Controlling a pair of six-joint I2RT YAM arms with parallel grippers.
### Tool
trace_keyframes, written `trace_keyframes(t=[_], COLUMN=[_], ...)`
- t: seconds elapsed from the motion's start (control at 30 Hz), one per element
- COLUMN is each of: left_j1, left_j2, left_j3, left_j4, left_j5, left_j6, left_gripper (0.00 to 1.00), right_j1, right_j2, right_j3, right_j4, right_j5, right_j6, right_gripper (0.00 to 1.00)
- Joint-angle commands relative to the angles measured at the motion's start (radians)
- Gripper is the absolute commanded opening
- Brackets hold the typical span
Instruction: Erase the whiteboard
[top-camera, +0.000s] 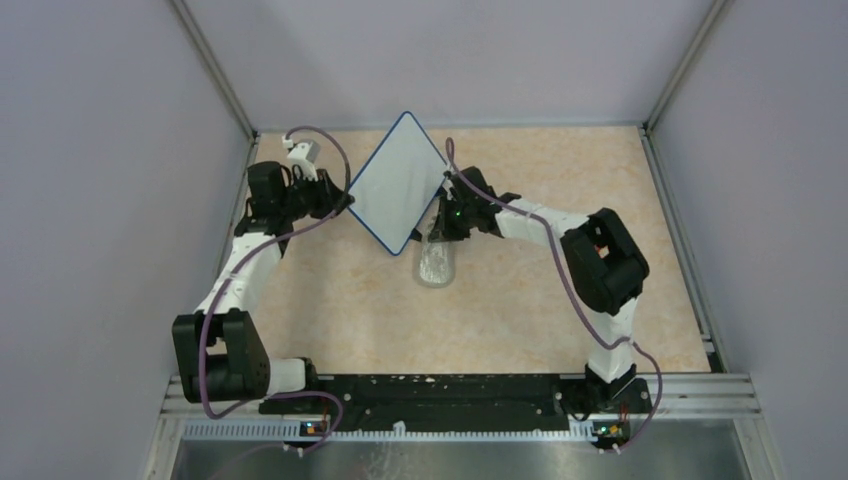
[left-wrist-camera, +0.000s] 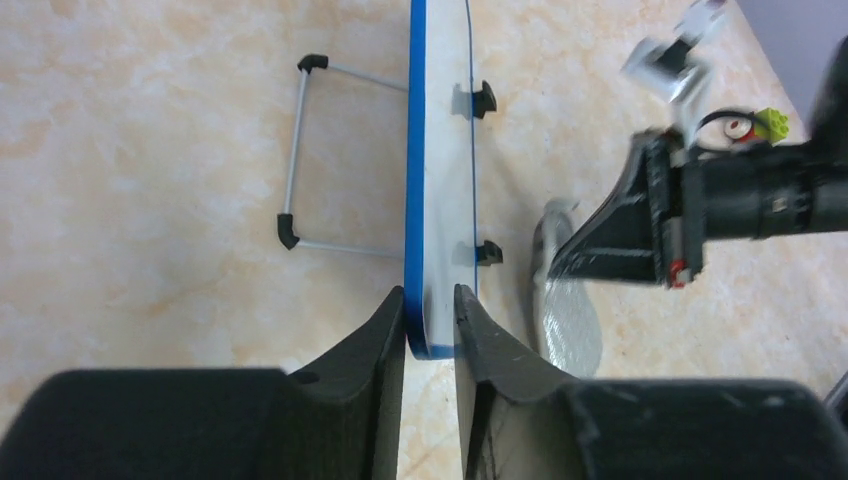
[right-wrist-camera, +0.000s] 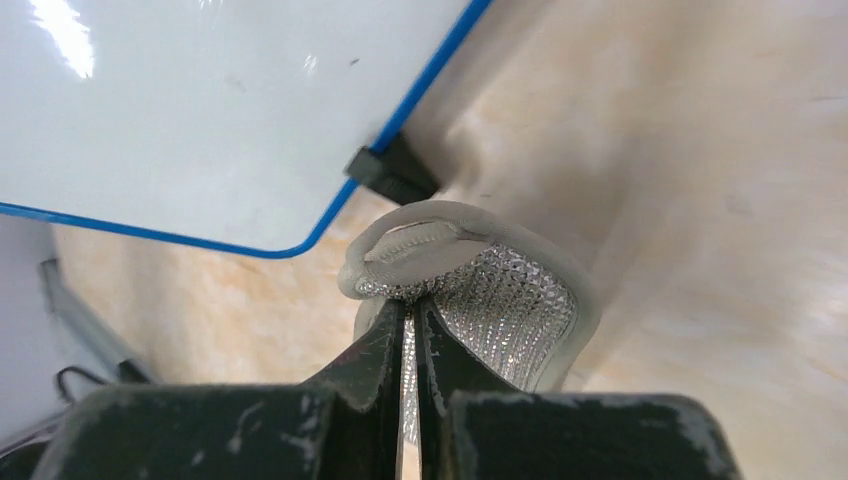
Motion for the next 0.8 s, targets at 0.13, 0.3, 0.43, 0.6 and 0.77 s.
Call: trace_keyframes(t=[0.13,0.3,0.43,0.6,0.77], left_j1=[-0.021,-0.021,-0.021,-0.021,-0.024], left_j2=[0.003,-0.017,-0.036,-0.067,-0.121], left_j3=[0.023,0.023,0.023,0.032,0.066], left_j4=[-0.098,-0.095,-0.102,-0.124,-0.162], left_j5=[-0.01,-0.031,-0.069,-0.131,-0.18], left_j6=[0.033,0.041,0.05,0.059,0.048], left_gripper=[0.47,0.54,0.59,0.62,0.72], right_j1=[-0.035,-0.035,-0.035,-0.035,-0.035], right_j2=[-0.195,-0.26,-0.291,-0.303,-0.314], right_j3=[-0.058,-0.159,-0.192,-0.205,-0.2], right_j4=[-0.242,-0.265,-0.28,-0.296,-0.312], right_j5=[0.274,0.325,0.351,0.361,0.358], right_j6=[-0.238,-0.269,-0.293,-0.31,-0.324], right_gripper=[0.0,0.0,0.0,0.0,0.01])
